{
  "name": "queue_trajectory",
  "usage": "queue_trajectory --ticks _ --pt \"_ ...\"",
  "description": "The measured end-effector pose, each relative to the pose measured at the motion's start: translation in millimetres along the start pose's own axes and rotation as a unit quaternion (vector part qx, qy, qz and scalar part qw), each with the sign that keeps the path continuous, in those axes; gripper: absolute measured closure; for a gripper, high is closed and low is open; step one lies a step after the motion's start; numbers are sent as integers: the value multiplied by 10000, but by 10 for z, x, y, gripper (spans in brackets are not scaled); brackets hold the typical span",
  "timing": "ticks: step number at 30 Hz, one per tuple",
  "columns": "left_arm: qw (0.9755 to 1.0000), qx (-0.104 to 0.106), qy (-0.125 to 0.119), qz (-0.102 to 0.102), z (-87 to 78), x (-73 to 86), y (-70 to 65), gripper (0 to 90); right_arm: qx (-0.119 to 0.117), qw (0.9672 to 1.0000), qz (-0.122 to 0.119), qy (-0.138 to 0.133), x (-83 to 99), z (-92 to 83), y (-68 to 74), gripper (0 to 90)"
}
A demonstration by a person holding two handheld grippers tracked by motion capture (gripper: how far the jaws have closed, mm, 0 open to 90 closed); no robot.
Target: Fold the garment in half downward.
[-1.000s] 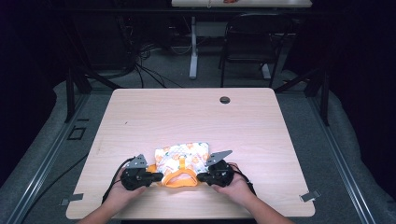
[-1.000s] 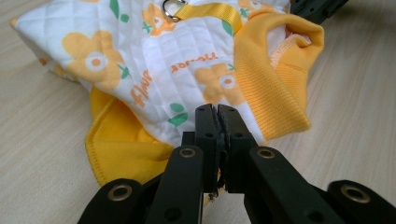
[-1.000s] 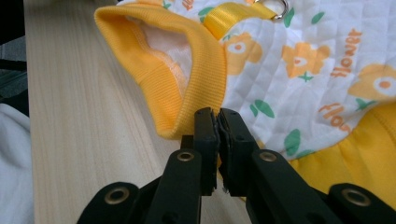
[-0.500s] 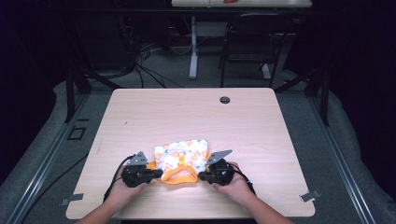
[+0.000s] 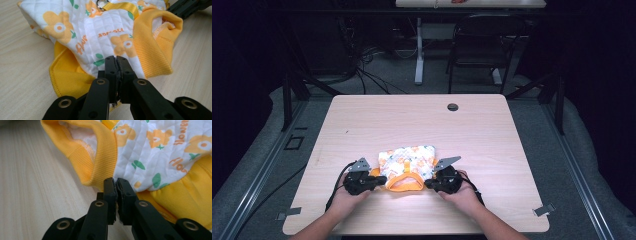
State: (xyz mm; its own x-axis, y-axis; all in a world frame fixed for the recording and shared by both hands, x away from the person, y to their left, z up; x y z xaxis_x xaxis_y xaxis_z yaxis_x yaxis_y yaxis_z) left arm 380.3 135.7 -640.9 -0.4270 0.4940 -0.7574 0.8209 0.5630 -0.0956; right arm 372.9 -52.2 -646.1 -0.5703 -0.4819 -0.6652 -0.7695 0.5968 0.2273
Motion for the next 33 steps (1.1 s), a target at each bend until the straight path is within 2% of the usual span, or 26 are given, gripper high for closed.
queue_trajectory --ticks 1,7,18,21,26,27,33 --pt "10000 -30 13 48 5 -9 13 875 18 10000 -2 10 -7 5 -5 856" --pt "9999 -134 40 23 51 -61 101 877 116 9999 42 7 -48 30 -51 857" --pt "9994 -198 -95 -249 132 -114 218 887 205 9996 172 -126 -105 70 -155 857" --pt "9994 -302 -40 -160 163 -152 272 887 249 9994 197 -128 -133 84 -195 857" --pt "9989 -319 -138 -316 210 -181 357 891 347 9989 249 -176 -185 113 -269 858" --pt "9986 -375 -145 -347 224 -197 407 891 319 9986 342 -235 -204 128 -303 858" --pt "9977 -536 -178 -378 277 -235 512 891 377 9980 405 -305 -265 163 -382 858"
Point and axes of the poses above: each handheld gripper's, and its own axes: z roughly forward along the jaws, x roughly out of its underside, y roughly to its left, the point moved 10 cm from there along z, roughly forward along the jaws, and after that the axes turned 6 degrees about z, right-handed, at the moved point
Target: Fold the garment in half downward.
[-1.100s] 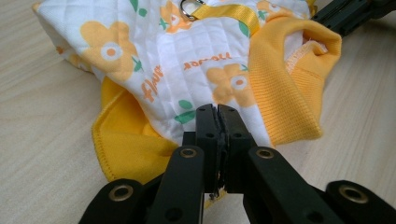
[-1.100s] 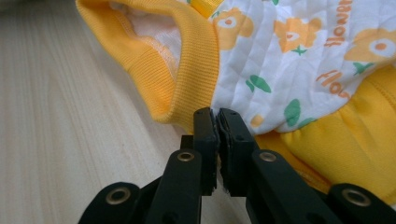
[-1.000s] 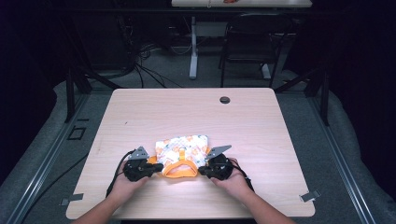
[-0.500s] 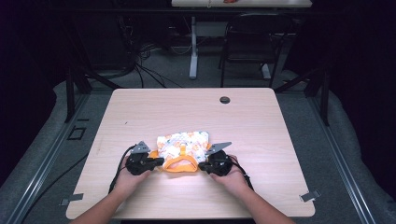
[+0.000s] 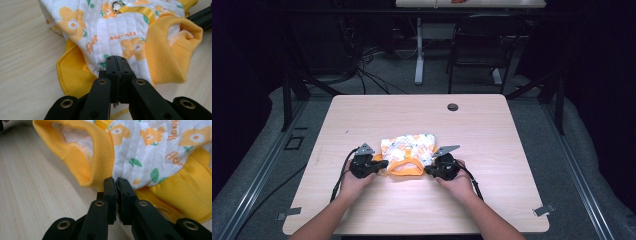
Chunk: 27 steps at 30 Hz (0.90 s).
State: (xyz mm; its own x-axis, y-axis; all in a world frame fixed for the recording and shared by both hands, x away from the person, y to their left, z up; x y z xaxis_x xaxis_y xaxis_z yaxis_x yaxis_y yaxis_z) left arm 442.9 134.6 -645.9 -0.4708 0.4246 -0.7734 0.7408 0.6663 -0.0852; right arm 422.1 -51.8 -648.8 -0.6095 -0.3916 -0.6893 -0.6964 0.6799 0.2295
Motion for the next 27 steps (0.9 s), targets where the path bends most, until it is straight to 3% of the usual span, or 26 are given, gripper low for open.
queue_trajectory --ticks 3,7,14,23,27 --pt "9998 -41 -103 -156 32 -17 58 891 69 9999 80 2 -62 40 -58 857" --pt "9995 -78 -214 -216 52 -29 110 891 118 9997 211 -89 -108 73 -113 856" --pt "9990 -110 -289 -336 56 -36 124 890 152 9996 235 -100 -110 74 -114 841" --pt "9974 -5 -454 -552 -46 -100 89 796 254 9996 81 -129 -103 -9 -59 785" --pt "9974 -77 -547 -462 -160 -167 40 723 322 9992 -107 -222 -94 -113 6 750"
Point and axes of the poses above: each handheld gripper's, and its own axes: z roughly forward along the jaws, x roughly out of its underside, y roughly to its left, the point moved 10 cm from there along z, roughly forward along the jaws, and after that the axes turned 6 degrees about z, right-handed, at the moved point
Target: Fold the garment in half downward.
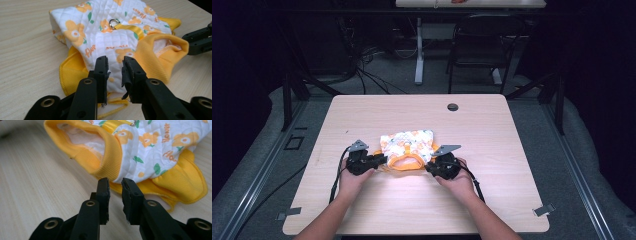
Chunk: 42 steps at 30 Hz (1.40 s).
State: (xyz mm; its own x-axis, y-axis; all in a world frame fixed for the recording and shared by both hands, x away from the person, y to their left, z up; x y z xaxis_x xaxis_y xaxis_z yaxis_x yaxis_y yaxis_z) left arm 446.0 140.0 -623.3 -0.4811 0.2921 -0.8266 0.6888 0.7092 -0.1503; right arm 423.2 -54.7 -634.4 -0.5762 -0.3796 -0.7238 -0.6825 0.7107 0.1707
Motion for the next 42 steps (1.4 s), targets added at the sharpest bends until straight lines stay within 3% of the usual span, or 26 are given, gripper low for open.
queue_trajectory --ticks 5,11,18,23,27,34,42 --pt "9999 -42 -31 122 -91 -40 -59 636 -3 9999 -167 20 -15 -89 72 695" --pt "9998 108 -143 99 -235 -52 -160 587 -106 9997 -221 -33 -29 -237 180 605" --pt "9996 107 -188 175 -445 15 -239 532 -195 9994 -289 -18 91 -400 283 535" --pt "9996 124 -151 209 -516 101 -253 528 -99 9992 -388 52 161 -467 264 504" --pt "9993 110 -15 367 -586 208 -282 531 -152 9995 -253 129 250 -502 256 474" --pt "9974 76 172 700 -681 344 -362 536 -30 9986 -421 314 410 -559 245 472" --pt "9975 79 177 683 -664 437 -356 529 153 9985 -407 332 525 -491 153 472"
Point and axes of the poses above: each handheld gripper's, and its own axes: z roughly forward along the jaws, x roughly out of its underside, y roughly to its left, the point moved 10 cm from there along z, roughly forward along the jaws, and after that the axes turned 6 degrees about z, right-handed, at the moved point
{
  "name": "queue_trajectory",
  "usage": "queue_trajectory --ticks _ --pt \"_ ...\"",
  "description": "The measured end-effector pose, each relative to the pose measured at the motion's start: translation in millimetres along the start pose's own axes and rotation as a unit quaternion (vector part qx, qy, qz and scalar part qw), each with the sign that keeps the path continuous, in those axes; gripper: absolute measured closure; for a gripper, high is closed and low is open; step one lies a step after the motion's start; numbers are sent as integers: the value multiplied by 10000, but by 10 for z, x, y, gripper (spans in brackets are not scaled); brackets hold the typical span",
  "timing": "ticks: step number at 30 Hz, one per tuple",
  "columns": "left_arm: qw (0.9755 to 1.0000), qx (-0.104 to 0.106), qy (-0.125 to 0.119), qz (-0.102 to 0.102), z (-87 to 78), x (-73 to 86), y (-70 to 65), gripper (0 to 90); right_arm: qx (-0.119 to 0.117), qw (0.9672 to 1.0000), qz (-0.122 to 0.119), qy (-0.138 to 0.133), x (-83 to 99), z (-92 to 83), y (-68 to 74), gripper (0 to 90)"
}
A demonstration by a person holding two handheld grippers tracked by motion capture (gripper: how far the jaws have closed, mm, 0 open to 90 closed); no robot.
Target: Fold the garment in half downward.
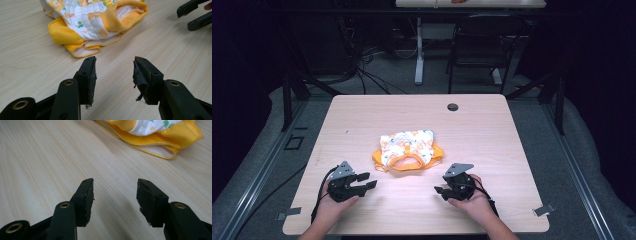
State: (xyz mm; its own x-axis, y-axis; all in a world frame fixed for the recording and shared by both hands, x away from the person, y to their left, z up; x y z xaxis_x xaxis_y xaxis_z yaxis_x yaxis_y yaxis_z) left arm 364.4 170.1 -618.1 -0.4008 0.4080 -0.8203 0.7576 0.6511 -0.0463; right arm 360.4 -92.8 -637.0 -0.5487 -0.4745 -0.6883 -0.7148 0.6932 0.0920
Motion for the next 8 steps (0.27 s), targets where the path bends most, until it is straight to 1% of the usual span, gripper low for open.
queue_trajectory --ticks 1,2,5,6,7,8 --pt "10000 0 0 0 0 0 0 528 0 10000 0 0 0 0 0 472" --pt "10000 21 -16 -11 21 5 -8 527 40 10000 61 -14 7 23 -17 472" --pt "10000 55 9 -24 47 15 -22 523 36 9999 105 -48 0 32 -19 472" --pt "10000 47 27 2 56 16 -28 515 43 9998 139 -142 -23 37 -15 472" --pt "10000 50 21 9 66 14 -39 515 43 9998 139 -142 -23 37 -15 472" --pt "10000 32 26 62 72 11 -42 512 51 9998 112 -155 -28 35 -15 472"
Point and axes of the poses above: each handheld gripper's, and its own axes: z roughly forward along the jaws, x roughly out of its underside, y roughly to its left, the point moved 10 cm from there along z, roughly forward along the jaws, and after that the axes turned 6 degrees about z, right-handed, at the moved point
